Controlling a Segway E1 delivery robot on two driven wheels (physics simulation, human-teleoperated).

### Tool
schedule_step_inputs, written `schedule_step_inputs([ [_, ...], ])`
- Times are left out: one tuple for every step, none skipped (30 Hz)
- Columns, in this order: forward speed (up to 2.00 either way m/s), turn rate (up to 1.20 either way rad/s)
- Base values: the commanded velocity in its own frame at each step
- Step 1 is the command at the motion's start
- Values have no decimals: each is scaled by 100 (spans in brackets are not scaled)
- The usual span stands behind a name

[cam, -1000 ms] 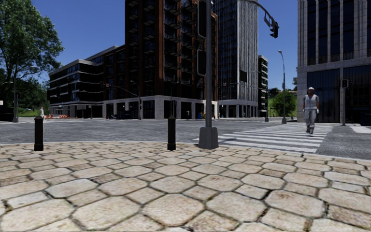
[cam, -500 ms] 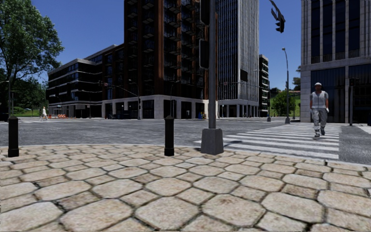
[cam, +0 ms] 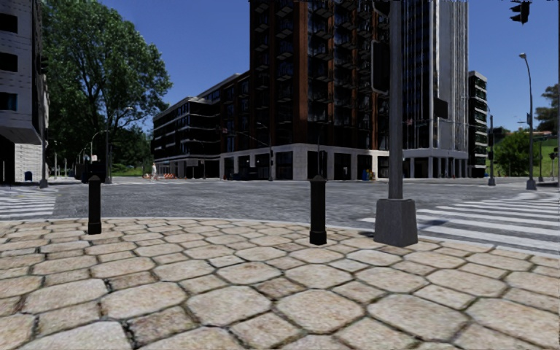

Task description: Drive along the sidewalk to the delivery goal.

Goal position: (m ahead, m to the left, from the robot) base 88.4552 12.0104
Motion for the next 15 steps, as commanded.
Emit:
schedule_step_inputs([
  [124,86],
  [127,86],
  [133,86],
  [138,86],
  [145,93],
  [145,93],
  [151,96],
  [155,98],
  [155,98],
  [160,99],
  [167,99],
  [171,100],
  [171,100],
  [172,100],
  [173,100],
])
